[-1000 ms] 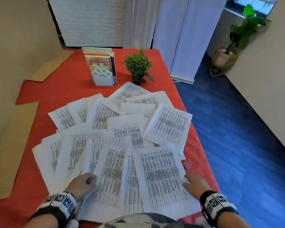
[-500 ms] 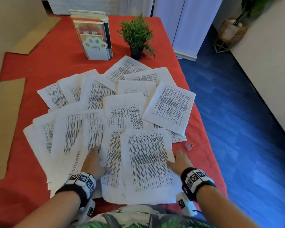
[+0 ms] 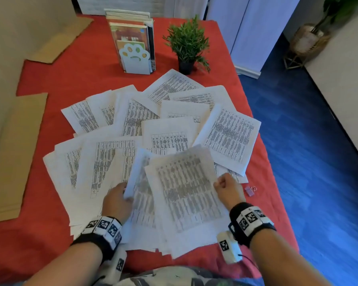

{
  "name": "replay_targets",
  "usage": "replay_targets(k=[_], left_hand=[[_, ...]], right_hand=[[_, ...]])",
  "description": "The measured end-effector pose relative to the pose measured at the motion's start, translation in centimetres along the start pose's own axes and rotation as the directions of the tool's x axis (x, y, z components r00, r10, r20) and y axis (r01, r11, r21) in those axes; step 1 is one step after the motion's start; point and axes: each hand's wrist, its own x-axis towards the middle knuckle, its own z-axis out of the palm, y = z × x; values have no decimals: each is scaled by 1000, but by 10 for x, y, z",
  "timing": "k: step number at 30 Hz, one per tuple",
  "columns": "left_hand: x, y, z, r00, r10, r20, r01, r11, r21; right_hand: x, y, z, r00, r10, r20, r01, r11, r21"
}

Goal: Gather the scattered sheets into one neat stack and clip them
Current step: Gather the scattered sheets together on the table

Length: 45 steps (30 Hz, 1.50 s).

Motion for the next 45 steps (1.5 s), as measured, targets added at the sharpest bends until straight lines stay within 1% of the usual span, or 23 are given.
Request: replay_targets(k=[2,4,6,9,12,14,15,17,18,19,21,22,24,25,27,29,32,35,37,39,42,43,45], left_hand=[[12,-6,-12,998,-4,-55,7,998,67],[22,-13,-19,995,-27,-98,38,993,115],[27,-19,-23,992,-69,-106,86,983,165],[28,-24,-22,995,-83,-58,94,972,215],[26,-23,-22,993,-106,-53,116,958,264],[25,-18,-25,992,-125,-32,129,960,249],[24,-15,-26,992,-128,-12,127,967,222],[24,-12,-29,993,-118,-2,117,979,170],[23,-11,-31,993,-116,-27,118,985,125],[22,-11,-34,990,-128,-54,131,990,46],[19,-9,-40,978,-184,-98,170,976,-135],[19,-10,-43,970,-210,-120,184,963,-198],[22,-17,-49,953,-261,-153,220,945,-243],[25,-23,-50,943,-286,-170,245,943,-227],[30,-33,-54,934,-297,-197,271,951,-150],[32,-37,-56,927,-311,-211,289,949,-129],[37,-40,-57,908,-346,-238,324,938,-125],[46,-48,-49,902,-379,-210,393,919,30],[48,-50,-44,904,-371,-214,394,916,75],[46,-43,-44,909,-354,-219,372,927,43],[43,-39,-42,912,-356,-205,373,927,49],[43,-40,-40,916,-351,-194,364,930,38],[43,-41,-38,930,-329,-166,327,944,-42]], right_hand=[[20,-5,-16,990,35,-138,-25,997,77],[44,-8,-33,979,85,-187,-64,991,117],[69,-7,-48,965,137,-222,-113,987,116],[98,-4,-62,946,226,-232,-209,973,95],[118,-2,-64,929,302,-216,-314,949,-21],[127,1,-64,913,359,-193,-374,926,-50],[131,3,-63,912,369,-177,-383,923,-48],[136,1,-61,922,349,-169,-359,933,-32],[137,-1,-60,928,325,-180,-334,942,-19],[137,-4,-60,932,299,-206,-305,952,2],[135,-12,-58,927,252,-279,-239,968,82],[135,-16,-57,923,223,-313,-199,974,110],[131,-21,-59,925,169,-340,-119,979,163],[127,-23,-60,935,140,-327,-77,977,200],[119,-23,-62,955,112,-275,-45,970,239],[113,-20,-59,972,111,-207,-66,975,214],[108,-14,-45,991,119,-68,-113,990,88],[98,-16,-22,995,95,36,-95,995,-7],[95,-22,-5,996,81,40,-79,996,-33],[91,-33,11,997,71,26,-72,997,13],[86,-49,30,999,22,38,-24,999,42],[86,-53,35,999,21,48,-24,998,51],[84,-62,44,996,17,84,-22,998,55]])
